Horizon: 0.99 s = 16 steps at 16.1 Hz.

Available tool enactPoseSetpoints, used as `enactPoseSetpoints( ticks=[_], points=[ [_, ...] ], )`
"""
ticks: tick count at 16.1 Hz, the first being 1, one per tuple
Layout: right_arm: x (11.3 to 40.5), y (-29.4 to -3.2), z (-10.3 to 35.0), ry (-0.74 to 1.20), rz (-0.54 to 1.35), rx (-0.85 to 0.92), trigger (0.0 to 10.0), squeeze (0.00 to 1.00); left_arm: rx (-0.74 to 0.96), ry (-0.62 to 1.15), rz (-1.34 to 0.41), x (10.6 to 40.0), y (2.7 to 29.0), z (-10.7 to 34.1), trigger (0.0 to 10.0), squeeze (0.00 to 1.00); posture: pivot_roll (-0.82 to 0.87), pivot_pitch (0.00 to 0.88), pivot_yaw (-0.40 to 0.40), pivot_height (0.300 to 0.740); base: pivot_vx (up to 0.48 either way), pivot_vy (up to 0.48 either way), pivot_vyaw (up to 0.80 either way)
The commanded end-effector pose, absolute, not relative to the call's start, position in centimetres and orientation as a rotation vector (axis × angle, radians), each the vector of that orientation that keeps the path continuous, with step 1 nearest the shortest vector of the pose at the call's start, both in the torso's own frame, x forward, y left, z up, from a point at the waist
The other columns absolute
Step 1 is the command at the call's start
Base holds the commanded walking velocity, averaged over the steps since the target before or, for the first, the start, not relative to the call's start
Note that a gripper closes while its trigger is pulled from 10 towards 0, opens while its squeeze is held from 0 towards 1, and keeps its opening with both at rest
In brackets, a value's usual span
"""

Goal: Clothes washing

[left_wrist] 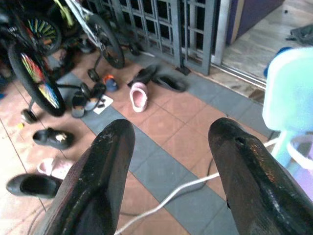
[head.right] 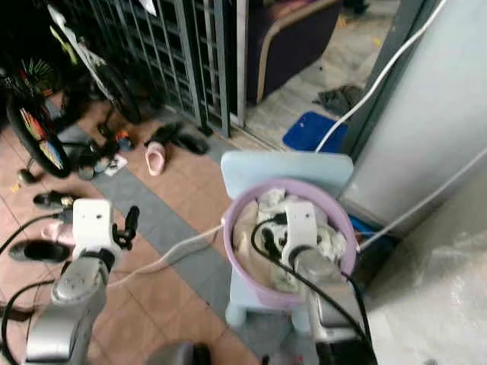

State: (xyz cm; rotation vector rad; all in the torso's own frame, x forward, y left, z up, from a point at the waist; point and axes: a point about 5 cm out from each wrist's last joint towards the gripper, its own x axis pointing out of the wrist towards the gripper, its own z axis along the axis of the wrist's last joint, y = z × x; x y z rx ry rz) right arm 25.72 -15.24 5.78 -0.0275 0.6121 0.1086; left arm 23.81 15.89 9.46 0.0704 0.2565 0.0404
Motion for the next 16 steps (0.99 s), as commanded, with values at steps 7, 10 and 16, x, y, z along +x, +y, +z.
enactPoseSetpoints(
  ticks=[7, 10, 16],
  points=[
    [27.2, -17.2, 4.8, 0.721, 0.016, -0.068, 10.0, 0.00, 0.088, 0.282, 0.068, 21.1, 15.1, 9.9, 10.0, 0.00, 0.09, 0.122, 0.008, 0.740, 0.000, -0.064, 0.00],
    [28.5, -17.0, 5.5, 0.700, 0.015, -0.059, 10.0, 0.00, 0.084, 0.277, 0.076, 21.2, 14.9, 10.5, 10.0, 0.00, 0.09, 0.163, 0.005, 0.740, 0.000, -0.456, 0.00],
    [30.2, -16.0, 5.2, 0.696, 0.158, -0.170, 10.0, 0.00, 0.065, 0.308, 0.152, 19.3, 15.5, 11.0, 10.0, 0.00, 0.13, 0.230, -0.036, 0.740, 0.000, 0.000, 0.00]
  ],
)
